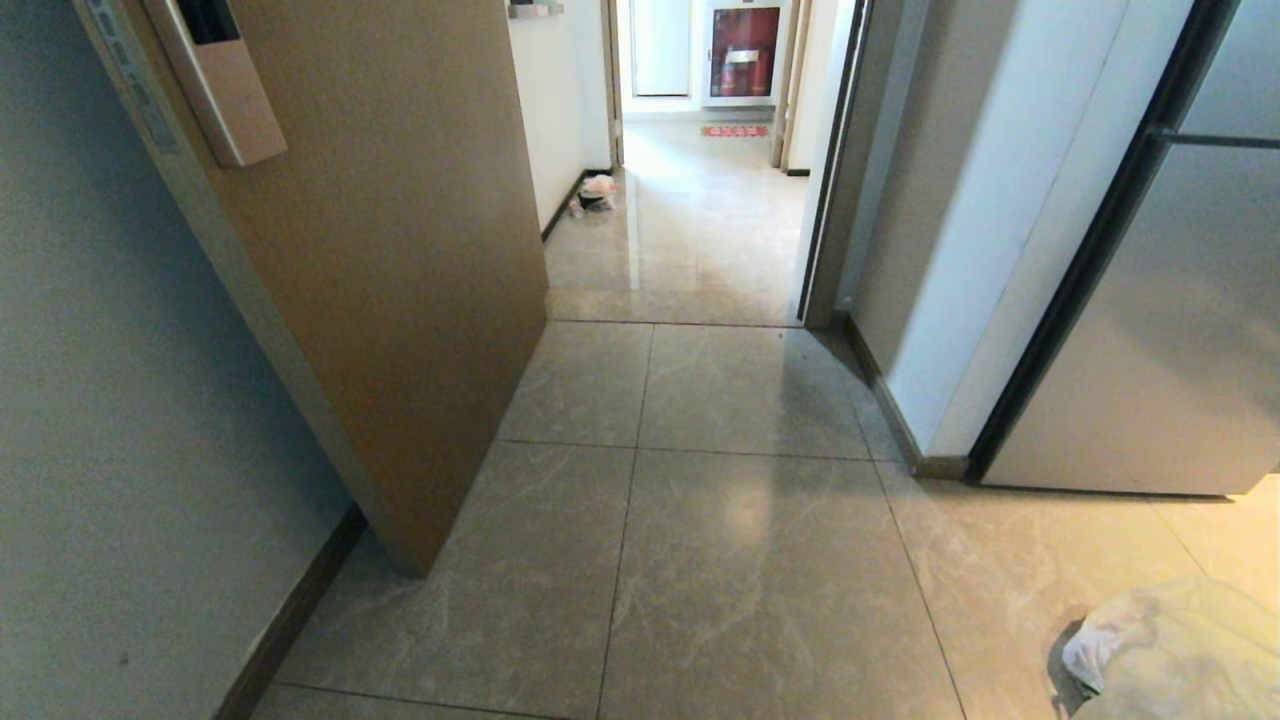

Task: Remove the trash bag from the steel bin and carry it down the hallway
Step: Put the trash bag at the door

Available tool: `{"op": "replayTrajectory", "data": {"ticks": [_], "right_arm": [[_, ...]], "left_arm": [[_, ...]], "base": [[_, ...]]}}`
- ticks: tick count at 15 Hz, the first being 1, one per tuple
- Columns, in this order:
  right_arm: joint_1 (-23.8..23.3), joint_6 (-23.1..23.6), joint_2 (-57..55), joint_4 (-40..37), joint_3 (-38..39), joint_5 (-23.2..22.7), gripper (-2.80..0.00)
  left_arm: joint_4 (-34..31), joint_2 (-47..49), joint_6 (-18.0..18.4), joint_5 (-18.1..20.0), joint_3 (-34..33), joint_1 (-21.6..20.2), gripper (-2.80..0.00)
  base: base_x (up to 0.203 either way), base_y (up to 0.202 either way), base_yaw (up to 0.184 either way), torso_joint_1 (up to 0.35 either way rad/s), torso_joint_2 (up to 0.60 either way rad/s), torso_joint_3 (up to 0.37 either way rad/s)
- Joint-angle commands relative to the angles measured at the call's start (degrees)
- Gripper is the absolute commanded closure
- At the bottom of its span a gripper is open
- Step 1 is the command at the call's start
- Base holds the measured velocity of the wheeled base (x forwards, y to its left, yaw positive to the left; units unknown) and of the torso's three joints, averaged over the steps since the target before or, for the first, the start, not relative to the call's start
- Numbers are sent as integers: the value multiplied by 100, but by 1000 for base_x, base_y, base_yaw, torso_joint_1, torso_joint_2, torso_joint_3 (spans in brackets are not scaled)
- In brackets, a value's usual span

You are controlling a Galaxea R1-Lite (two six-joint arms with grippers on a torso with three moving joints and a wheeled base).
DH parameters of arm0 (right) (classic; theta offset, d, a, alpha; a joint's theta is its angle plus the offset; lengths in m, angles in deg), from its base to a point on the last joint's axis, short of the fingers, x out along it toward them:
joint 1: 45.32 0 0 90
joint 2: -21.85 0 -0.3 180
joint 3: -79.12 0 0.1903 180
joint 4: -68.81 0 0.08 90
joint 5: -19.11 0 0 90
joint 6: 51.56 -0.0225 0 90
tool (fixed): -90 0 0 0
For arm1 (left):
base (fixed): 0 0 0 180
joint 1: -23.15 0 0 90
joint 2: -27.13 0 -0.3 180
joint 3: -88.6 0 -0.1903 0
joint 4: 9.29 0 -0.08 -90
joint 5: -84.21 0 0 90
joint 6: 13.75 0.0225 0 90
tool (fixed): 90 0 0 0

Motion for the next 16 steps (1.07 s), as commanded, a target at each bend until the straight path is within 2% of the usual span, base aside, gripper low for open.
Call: {"op": "replayTrajectory", "data": {"ticks": [1,7,16], "right_arm": [[7,-1,1,3,9,0,0],[8,-1,-3,3,9,0,0],[13,-1,1,3,9,0,0]], "left_arm": [[7,-5,-1,-4,0,0,0],[7,-5,7,-8,0,0,0],[7,0,-1,-8,0,0,0]], "base": [[0,0,0,0,0,0],[10,0,-1,1,0,1],[191,0,0,1,3,2]]}}
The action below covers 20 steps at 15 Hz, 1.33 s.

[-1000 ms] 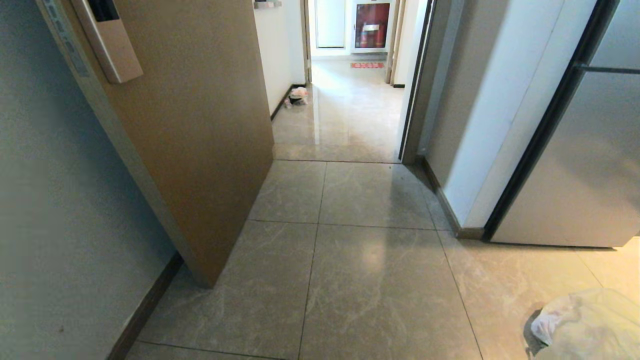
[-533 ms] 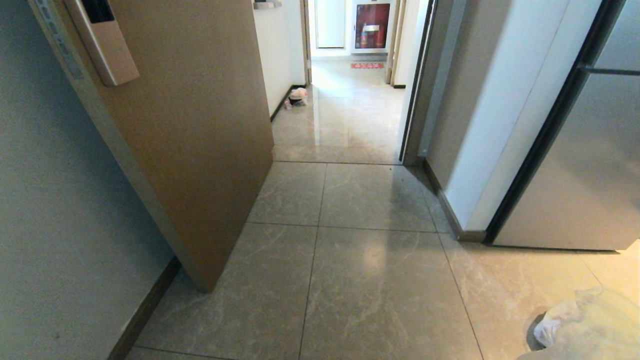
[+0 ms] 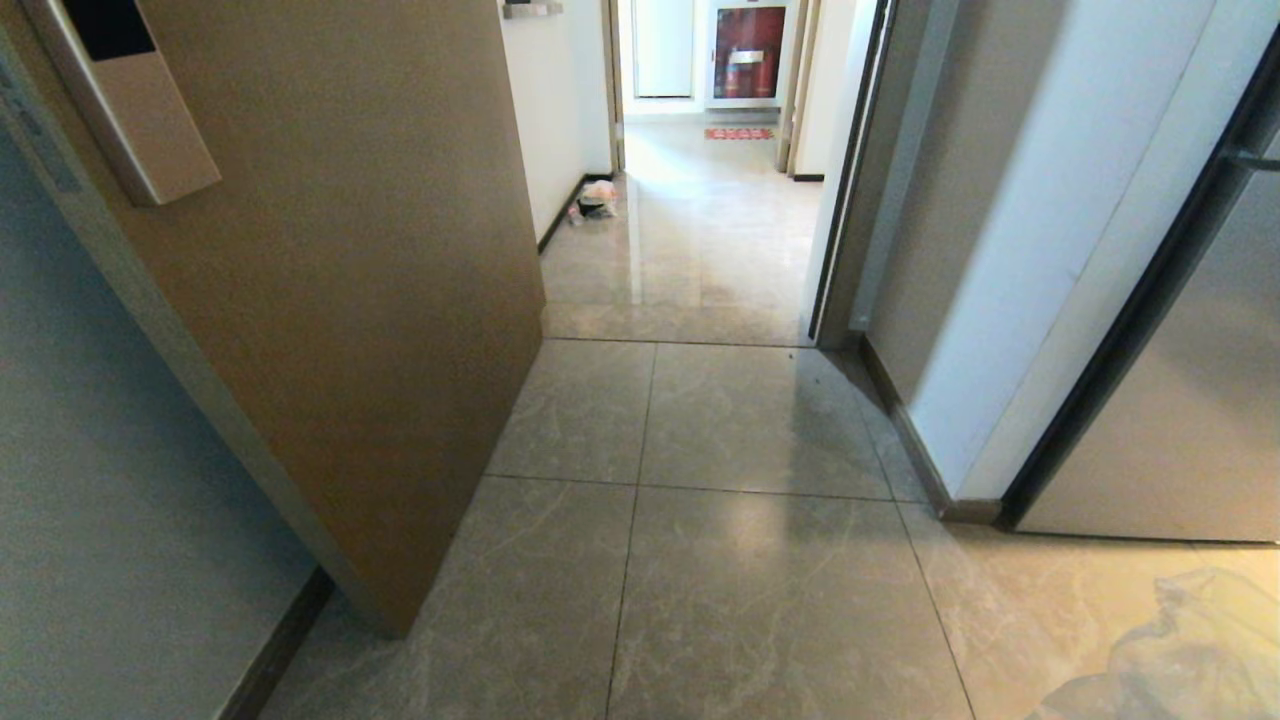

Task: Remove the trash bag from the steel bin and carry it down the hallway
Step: Put the trash bag at the door

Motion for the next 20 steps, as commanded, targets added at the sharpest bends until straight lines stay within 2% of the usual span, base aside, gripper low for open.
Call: {"op": "replayTrajectory", "data": {"ticks": [1,20], "right_arm": [[-4,-1,1,2,9,0,0],[-1,-1,1,2,9,0,0]], "left_arm": [[1,0,0,-4,0,0,0],[1,0,0,-4,6,0,0]], "base": [[195,0,-2,2,6,0],[193,0,1,3,3,2]]}}
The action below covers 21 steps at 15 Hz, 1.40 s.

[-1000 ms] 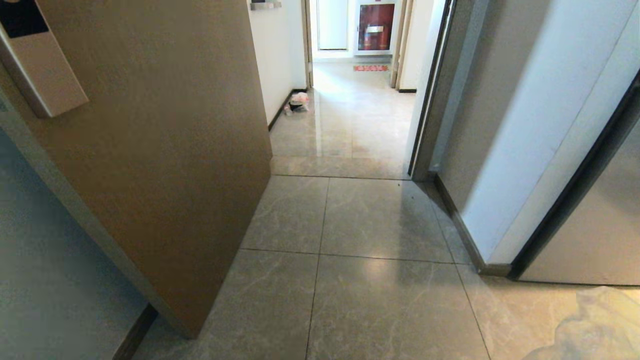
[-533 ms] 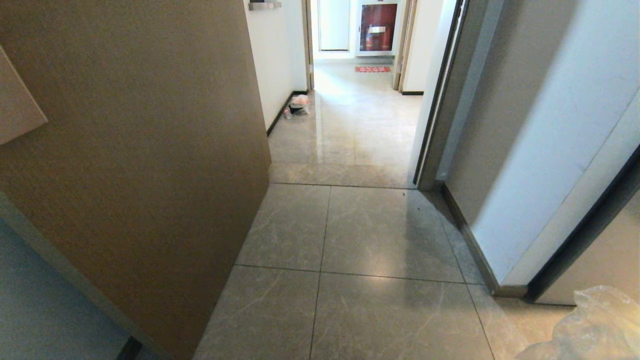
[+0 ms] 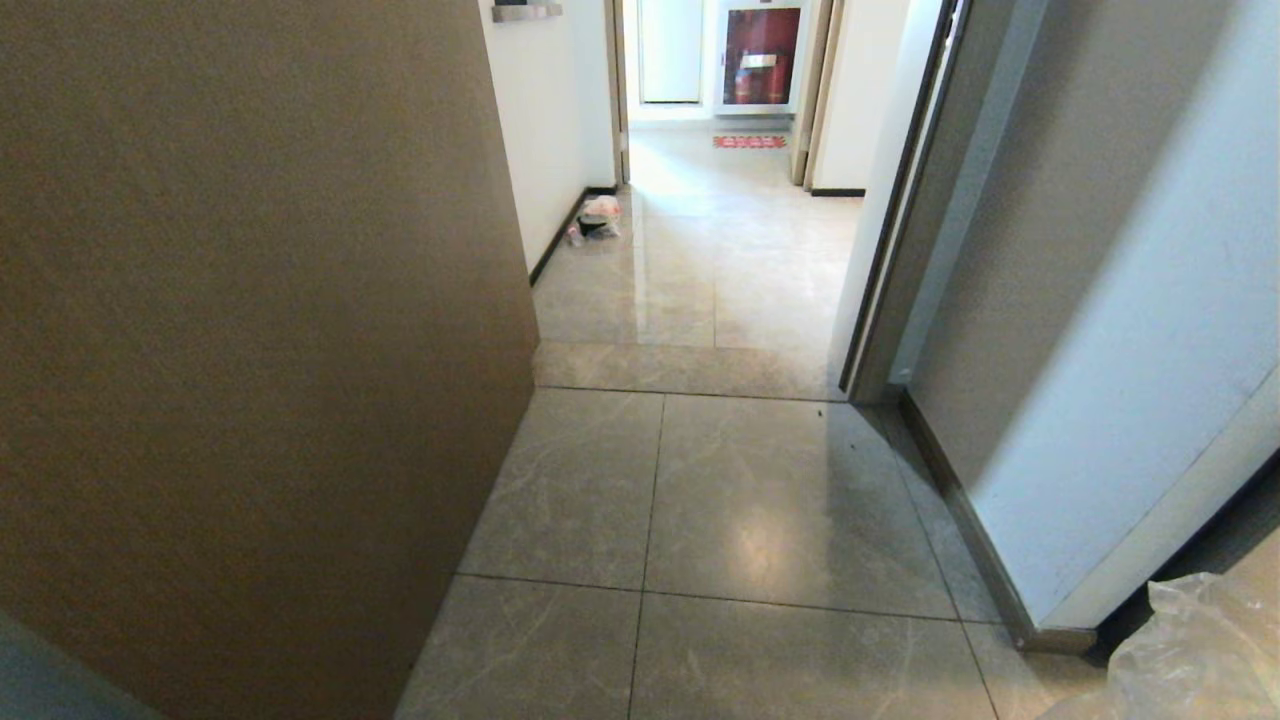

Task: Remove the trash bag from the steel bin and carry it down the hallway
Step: Put the trash bag at the door

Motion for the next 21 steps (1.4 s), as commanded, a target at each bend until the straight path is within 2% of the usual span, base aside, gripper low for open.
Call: {"op": "replayTrajectory", "data": {"ticks": [1,21], "right_arm": [[-6,-1,1,0,9,-1,0],[-6,-1,1,0,9,-1,0]], "left_arm": [[-1,0,-3,-2,0,0,0],[-1,0,-3,-2,0,0,0]], "base": [[190,0,0,5,6,-1],[193,0,1,3,2,2]]}}
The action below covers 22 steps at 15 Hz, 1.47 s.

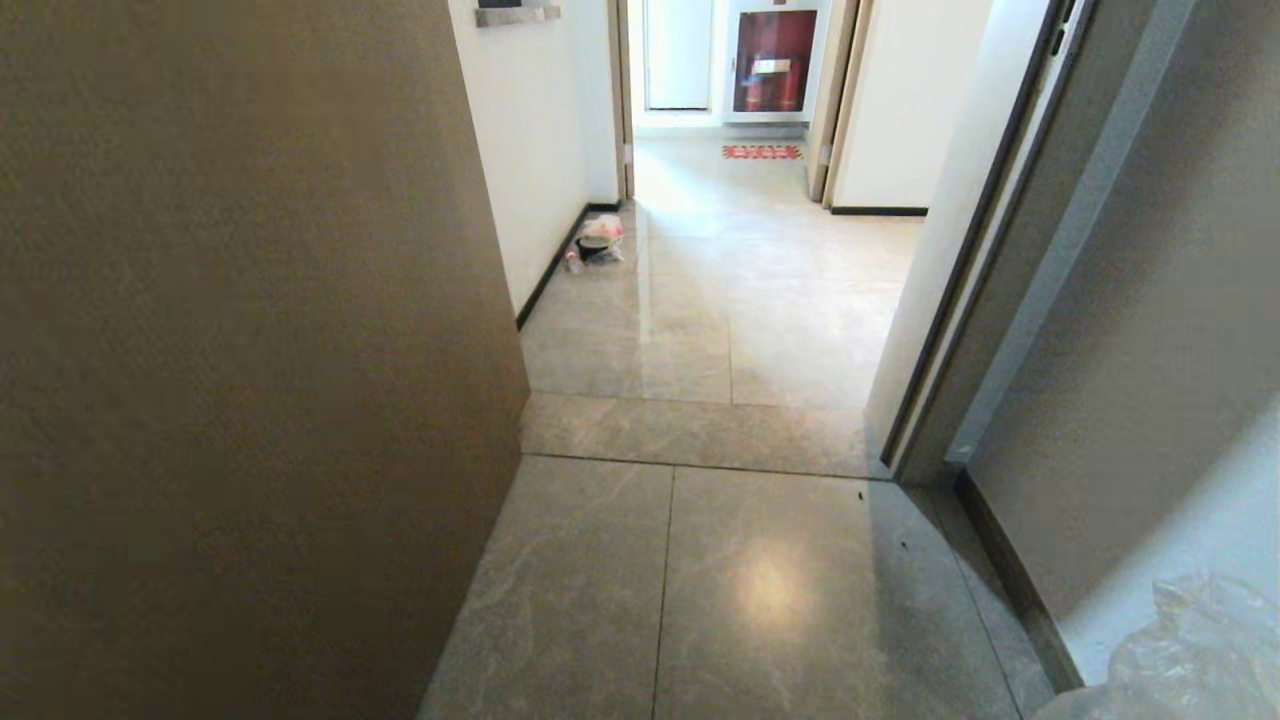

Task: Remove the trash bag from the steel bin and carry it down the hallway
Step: Put the trash bag at the door

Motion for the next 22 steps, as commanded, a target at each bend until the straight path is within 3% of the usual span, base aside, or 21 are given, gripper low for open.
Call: {"op": "replayTrajectory", "data": {"ticks": [1,22], "right_arm": [[9,-1,1,2,9,-2,0],[3,-1,1,2,9,-2,0]], "left_arm": [[-2,0,-1,-4,0,0,0],[-2,0,7,-4,0,0,0]], "base": [[182,0,1,1,-3,0],[193,0,1,4,4,2]]}}
